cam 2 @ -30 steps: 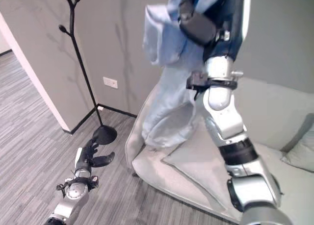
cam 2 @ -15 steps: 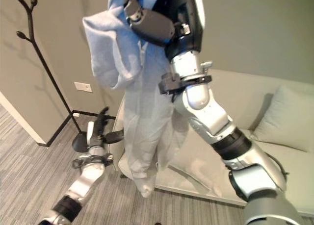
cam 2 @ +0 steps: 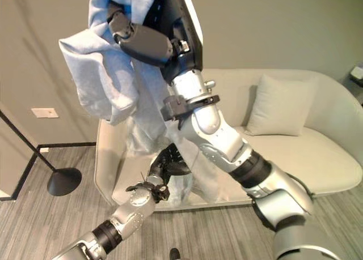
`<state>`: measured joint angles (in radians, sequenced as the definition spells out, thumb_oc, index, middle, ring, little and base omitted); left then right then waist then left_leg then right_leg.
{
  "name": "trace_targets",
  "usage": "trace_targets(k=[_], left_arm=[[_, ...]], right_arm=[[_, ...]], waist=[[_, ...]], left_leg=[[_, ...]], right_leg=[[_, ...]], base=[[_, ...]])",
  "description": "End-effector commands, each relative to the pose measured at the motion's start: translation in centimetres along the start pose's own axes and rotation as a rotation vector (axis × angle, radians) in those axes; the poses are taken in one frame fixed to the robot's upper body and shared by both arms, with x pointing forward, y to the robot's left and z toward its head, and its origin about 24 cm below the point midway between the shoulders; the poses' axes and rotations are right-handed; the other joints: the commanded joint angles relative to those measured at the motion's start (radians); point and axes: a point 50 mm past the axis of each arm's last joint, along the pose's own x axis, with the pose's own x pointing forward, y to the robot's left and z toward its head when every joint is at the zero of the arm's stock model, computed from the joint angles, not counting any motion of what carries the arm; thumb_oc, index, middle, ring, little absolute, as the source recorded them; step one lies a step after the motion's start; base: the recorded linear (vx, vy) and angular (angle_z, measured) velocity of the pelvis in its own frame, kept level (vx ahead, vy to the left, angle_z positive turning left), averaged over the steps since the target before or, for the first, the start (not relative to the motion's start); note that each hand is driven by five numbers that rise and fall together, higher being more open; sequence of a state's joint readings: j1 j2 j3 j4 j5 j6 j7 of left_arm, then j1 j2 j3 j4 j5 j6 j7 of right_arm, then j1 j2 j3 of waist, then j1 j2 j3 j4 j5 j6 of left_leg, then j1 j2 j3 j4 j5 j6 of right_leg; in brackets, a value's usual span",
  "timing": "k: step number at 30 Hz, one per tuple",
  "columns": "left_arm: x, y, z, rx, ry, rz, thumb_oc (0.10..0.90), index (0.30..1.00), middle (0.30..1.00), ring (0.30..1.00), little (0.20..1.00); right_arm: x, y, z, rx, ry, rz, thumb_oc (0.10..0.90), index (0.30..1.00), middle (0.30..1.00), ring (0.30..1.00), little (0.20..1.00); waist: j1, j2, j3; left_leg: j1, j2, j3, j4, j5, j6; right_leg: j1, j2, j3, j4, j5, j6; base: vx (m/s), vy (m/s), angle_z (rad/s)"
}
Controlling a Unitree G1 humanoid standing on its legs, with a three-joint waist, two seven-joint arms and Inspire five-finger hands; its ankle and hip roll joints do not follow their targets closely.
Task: Hang the clothes on the sofa on the clothes rack.
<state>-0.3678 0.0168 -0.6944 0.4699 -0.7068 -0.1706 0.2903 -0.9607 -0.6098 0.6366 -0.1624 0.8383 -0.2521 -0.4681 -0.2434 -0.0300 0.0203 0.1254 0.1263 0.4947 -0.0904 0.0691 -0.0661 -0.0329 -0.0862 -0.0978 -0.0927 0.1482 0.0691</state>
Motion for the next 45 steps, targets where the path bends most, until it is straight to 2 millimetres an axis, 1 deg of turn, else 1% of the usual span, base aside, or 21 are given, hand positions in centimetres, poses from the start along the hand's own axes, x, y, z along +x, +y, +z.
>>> trace_targets(k=[1, 8, 10, 11, 13, 16, 17, 18, 19, 20, 22, 28, 29, 33, 34, 37, 39, 40, 42, 43, 45], left_arm=[[1.4, -2.4, 3.8, 0.013, -0.170, -0.093, 0.400, 0.300, 0.300, 0.300, 0.300], [1.0, 1.2, 6.2, 0.008, -0.283, 0.086, 0.400, 0.300, 0.300, 0.300, 0.300], [0.4, 2.9, 7.4, -0.006, -0.345, 0.169, 0.400, 0.300, 0.300, 0.300, 0.300], [0.4, 2.9, 7.4, -0.005, -0.345, 0.170, 0.400, 0.300, 0.300, 0.300, 0.300], [-0.5, 5.1, 8.8, 0.001, -0.422, 0.277, 0.400, 0.300, 0.300, 0.300, 0.300], [-1.6, 7.0, 10.4, 0.049, -0.505, 0.383, 0.400, 0.300, 0.300, 0.300, 0.300], [-2.1, 8.0, 11.1, 0.091, -0.541, 0.433, 0.400, 0.300, 0.300, 0.300, 0.300], [-3.4, 9.8, 12.6, 0.222, -0.616, 0.546, 0.400, 0.300, 0.300, 0.300, 0.300], [-4.1, 10.6, 13.3, 0.270, -0.653, 0.596, 0.400, 0.300, 0.300, 0.300, 0.300], [-4.1, 10.6, 13.3, 0.271, -0.652, 0.596, 0.400, 0.300, 0.300, 0.300, 0.300], [-5.9, 12.3, 15.3, 0.444, -0.740, 0.735, 0.400, 0.300, 0.300, 0.300, 0.300], [-10.0, 15.3, 19.6, 0.706, -0.932, 0.982, 0.400, 0.300, 0.300, 0.300, 0.300], [-10.1, 15.3, 19.6, 0.709, -0.932, 0.984, 0.400, 0.300, 0.300, 0.300, 0.300], [-14.6, 16.8, 22.9, 0.999, -1.071, 1.159, 0.400, 0.300, 0.300, 0.300, 0.300], [-16.9, 17.0, 24.3, 1.117, -1.141, 1.232, 0.400, 0.300, 0.300, 0.300, 0.300], [-19.1, 16.7, 26.3, 1.214, -1.260, 1.317, 0.400, 0.300, 0.300, 0.300, 0.300], [-20.1, 16.2, 27.3, 1.252, -1.329, 1.343, 0.400, 0.300, 0.300, 0.300, 0.300], [-20.7, 15.7, 27.5, 1.309, -1.365, 1.347, 0.400, 0.300, 0.300, 0.300, 0.300], [-20.7, 15.3, 27.6, 1.337, -1.390, 1.322, 0.400, 0.300, 0.300, 0.300, 0.300], [-20.6, 15.3, 27.6, 1.339, -1.392, 1.318, 0.400, 0.300, 0.300, 0.300, 0.300], [-20.1, 15.0, 27.8, 1.363, -1.427, 1.297, 0.400, 0.300, 0.300, 0.300, 0.300]], right_arm=[[4.2, 1.4, 7.5, 0.053, -0.355, 0.045, 0.400, 0.300, 0.300, 0.300, 0.300], [2.8, -1.4, 8.9, -0.004, -0.408, -0.017, 0.400, 0.300, 0.300, 0.300, 0.300], [2.2, -2.3, 9.6, -0.044, -0.423, -0.030, 0.400, 0.300, 0.300, 0.300, 0.300], [2.2, -2.3, 9.5, -0.044, -0.423, -0.030, 0.400, 0.300, 0.300, 0.300, 0.300], [1.8, -3.1, 10.1, -0.074, -0.433, -0.035, 0.400, 0.300, 0.300, 0.300, 0.300], [1.4, -3.5, 10.7, -0.101, -0.448, -0.028, 0.400, 0.300, 0.300, 0.300, 0.300], [1.3, -3.6, 11.1, -0.115, -0.458, -0.018, 0.400, 0.300, 0.300, 0.300, 0.300], [1.1, -3.6, 11.9, -0.141, -0.481, 0.010, 0.400, 0.300, 0.300, 0.300, 0.300], [1.0, -3.7, 12.1, -0.149, -0.484, 0.024, 0.400, 0.300, 0.300, 0.300, 0.300], [1.0, -3.7, 12.1, -0.149, -0.484, 0.024, 0.400, 0.300, 0.300, 0.300, 0.300], [0.5, -3.6, 12.4, -0.170, -0.482, 0.068, 0.400, 0.300, 0.300, 0.300, 0.300], [-0.3, -3.9, 12.7, -0.235, -0.474, 0.110, 0.400, 0.300, 0.300, 0.300, 0.300], [-0.3, -3.9, 12.7, -0.233, -0.474, 0.110, 0.400, 0.300, 0.300, 0.300, 0.300], [-1.4, -4.5, 12.6, -0.302, -0.437, 0.143, 0.400, 0.300, 0.300, 0.300, 0.300], [-2.5, -5.2, 12.5, -0.337, -0.417, 0.139, 0.400, 0.300, 0.300, 0.300, 0.300], [-3.6, -6.3, 12.8, -0.399, -0.416, 0.108, 0.400, 0.300, 0.300, 0.300, 0.300], [-4.5, -7.1, 12.3, -0.422, -0.401, 0.070, 0.400, 0.300, 0.300, 0.300, 0.300], [-5.6, -7.8, 11.6, -0.459, -0.365, 0.042, 0.400, 0.300, 0.300, 0.300, 0.300], [-6.4, -8.2, 11.0, -0.456, -0.342, 0.022, 0.400, 0.300, 0.300, 0.300, 0.300], [-6.5, -8.2, 11.0, -0.457, -0.342, 0.019, 0.400, 0.300, 0.300, 0.300, 0.300], [-7.6, -8.5, 10.6, -0.572, -0.334, -0.018, 0.400, 0.300, 0.300, 0.300, 0.300]], waist=[[0.030, -0.041, -0.071], [0.037, -0.036, -0.068], [0.046, -0.034, -0.066], [0.045, -0.034, -0.066], [0.056, -0.032, -0.067], [0.069, -0.031, -0.068], [0.075, -0.031, -0.068], [0.086, -0.028, -0.069], [0.090, -0.028, -0.070], [0.089, -0.028, -0.070], [0.099, -0.026, -0.072], [0.123, -0.019, -0.075], [0.121, -0.020, -0.075], [0.146, -0.010, -0.071], [0.160, -0.009, -0.064], [0.190, -0.008, -0.047], [0.206, -0.012, -0.038], [0.211, -0.012, -0.038], [0.211, -0.017, -0.028], [0.212, -0.018, -0.028], [0.199, -0.013, -0.002]], left_leg=[[0.056, 0.063, -0.038, 0.003, -0.065, -0.056], [0.052, 0.077, -0.044, 0.003, -0.053, -0.066], [0.047, 0.083, -0.053, 0.003, -0.047, -0.071], [0.047, 0.084, -0.054, 0.003, -0.047, -0.071], [0.044, 0.090, -0.063, 0.003, -0.041, -0.076], [0.040, 0.096, -0.075, 0.003, -0.035, -0.080], [0.037, 0.099, -0.080, 0.003, -0.032, -0.082], [0.033, 0.104, -0.086, 0.003, -0.025, -0.087], [0.032, 0.106, -0.089, 0.003, -0.023, -0.089], [0.032, 0.106, -0.089, 0.003, -0.023, -0.089], [0.029, 0.113, -0.096, 0.003, -0.020, -0.094], [0.023, 0.121, -0.111, 0.003, -0.014, -0.103], [0.023, 0.121, -0.111, 0.003, -0.014, -0.103], [0.018, 0.123, -0.125, 0.003, -0.014, -0.106], [0.012, 0.115, -0.143, 0.003, -0.019, -0.102], [-0.007, 0.097, -0.170, 0.013, -0.012, -0.095], [-0.028, 0.101, -0.185, 0.036, -0.015, -0.101], [-0.033, 0.134, -0.193, 0.034, -0.004, -0.114], [-0.029, 0.183, -0.213, 0.030, 0.024, -0.128], [-0.028, 0.184, -0.215, 0.028, 0.026, -0.129], [-0.030, 0.284, -0.244, 0.009, 0.107, -0.158]], right_leg=[[-0.005, -0.057, 0.032, 0.024, -0.011, 0.096], [0.004, -0.042, 0.022, 0.019, -0.022, 0.092], [0.010, -0.038, 0.010, 0.018, -0.029, 0.090], [0.011, -0.038, 0.009, 0.018, -0.029, 0.090], [0.018, -0.033, -0.004, 0.017, -0.036, 0.087], [0.027, -0.029, -0.019, 0.016, -0.044, 0.085], [0.031, -0.028, -0.027, 0.014, -0.047, 0.083], [0.037, -0.024, -0.038, 0.013, -0.053, 0.081], [0.039, -0.023, -0.043, 0.013, -0.056, 0.081], [0.039, -0.023, -0.043, 0.013, -0.056, 0.081], [0.043, -0.021, -0.055, 0.012, -0.061, 0.079], [0.052, -0.013, -0.076, 0.011, -0.073, 0.078], [0.052, -0.013, -0.076, 0.011, -0.073, 0.078], [0.057, -0.015, -0.088, 0.012, -0.081, 0.081], [0.057, -0.020, -0.095, 0.013, -0.084, 0.084], [0.061, -0.037, -0.111, 0.015, -0.090, 0.088], [0.060, -0.050, -0.124, 0.020, -0.090, 0.088], [0.067, -0.065, -0.133, 0.024, -0.092, 0.094], [0.065, -0.094, -0.129, 0.033, -0.093, 0.107], [0.066, -0.094, -0.130, 0.035, -0.095, 0.107], [0.042, -0.168, -0.131, 0.054, -0.099, 0.148]], base=[[0.01, -0.035, -0.07], [0.01, -0.044, -0.05], [0.01, -0.048, 0.05], [0.01, -0.038, 0.14], [0.02, -0.051, 0.15], [0.02, -0.045, 0.12], [0.03, -0.063, 0.26], [0.04, -0.062, 0.27], [0.03, -0.045, 0.24], [0.02, -0.035, 0.17], [0.03, -0.035, 0.17], [0.02, -0.026, 0.11], [0.02, -0.020, 0.14], [0.04, -0.002, 0.05], [0.04, 0.020, 0.11], [-0.01, 0.048, 0.24], [-0.03, 0.125, 0.37], [0.02, 0.249, 0.32], [0.01, 0.246, 0.30], [-0.04, 0.234, 0.36], [-0.09, 0.426, 0.17]])
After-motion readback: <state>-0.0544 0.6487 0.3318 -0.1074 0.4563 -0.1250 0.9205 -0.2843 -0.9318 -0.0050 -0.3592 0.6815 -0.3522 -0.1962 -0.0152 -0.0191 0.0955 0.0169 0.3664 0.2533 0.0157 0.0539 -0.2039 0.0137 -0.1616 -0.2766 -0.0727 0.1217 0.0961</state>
